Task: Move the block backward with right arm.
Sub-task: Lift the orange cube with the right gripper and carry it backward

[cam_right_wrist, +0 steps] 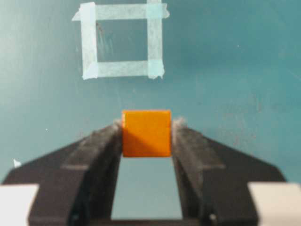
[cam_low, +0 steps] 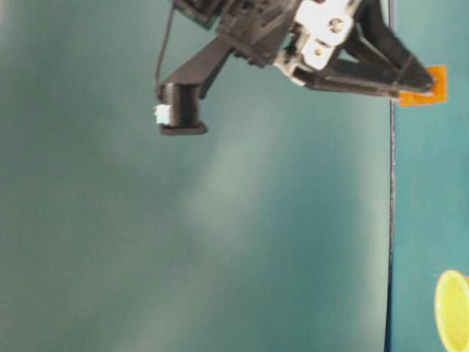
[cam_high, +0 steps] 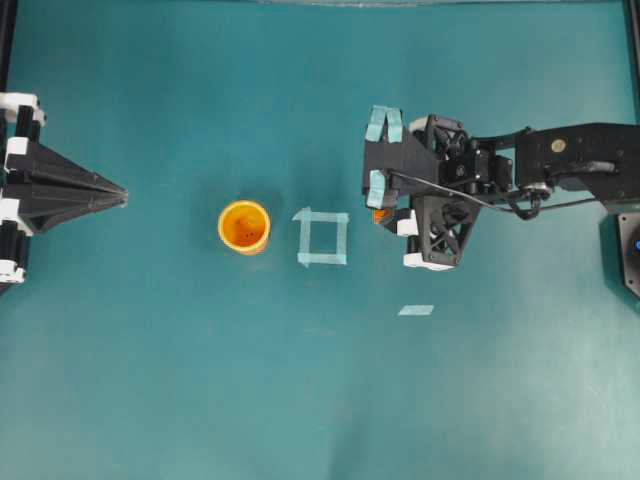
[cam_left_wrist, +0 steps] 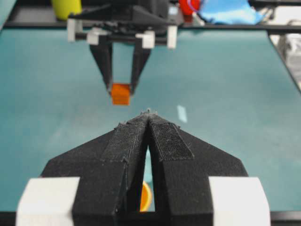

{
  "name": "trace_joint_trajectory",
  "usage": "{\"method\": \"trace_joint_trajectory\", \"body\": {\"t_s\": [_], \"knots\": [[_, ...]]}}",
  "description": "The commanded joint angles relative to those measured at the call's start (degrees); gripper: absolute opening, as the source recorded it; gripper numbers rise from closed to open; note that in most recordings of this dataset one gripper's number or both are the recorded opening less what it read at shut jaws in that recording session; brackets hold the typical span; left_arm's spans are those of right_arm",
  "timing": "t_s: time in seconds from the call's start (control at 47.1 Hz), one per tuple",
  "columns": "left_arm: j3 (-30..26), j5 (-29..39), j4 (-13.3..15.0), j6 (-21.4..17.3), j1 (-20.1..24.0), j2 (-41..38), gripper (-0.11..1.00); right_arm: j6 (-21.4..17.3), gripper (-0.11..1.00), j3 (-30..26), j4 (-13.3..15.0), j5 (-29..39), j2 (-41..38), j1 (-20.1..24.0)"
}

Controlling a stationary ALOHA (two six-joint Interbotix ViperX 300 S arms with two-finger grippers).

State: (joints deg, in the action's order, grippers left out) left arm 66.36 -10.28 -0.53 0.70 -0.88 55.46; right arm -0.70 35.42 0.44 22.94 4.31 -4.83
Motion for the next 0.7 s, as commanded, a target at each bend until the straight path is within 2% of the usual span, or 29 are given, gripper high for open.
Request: {"method": "trace_joint_trajectory", "body": {"t_s": [0.0, 0.297, 0.679], "knots": [[-1.8, -0.4, -0.1, 0.0, -0.1, -0.2, 0.00, -0.1, 0.41, -2.3, -0.4, 1.4, 1.4, 0.1], [-1.8, -0.4, -0.1, 0.0, 0.0, -0.1, 0.00, -3.2, 0.41, -2.9, -0.4, 1.5, 1.3, -0.3], [-1.9, -0.4, -0.1, 0.0, -0.1, -0.1, 0.00, -9.0, 0.41, -3.5, -0.5, 1.4, 1.3, -5.0]]}}
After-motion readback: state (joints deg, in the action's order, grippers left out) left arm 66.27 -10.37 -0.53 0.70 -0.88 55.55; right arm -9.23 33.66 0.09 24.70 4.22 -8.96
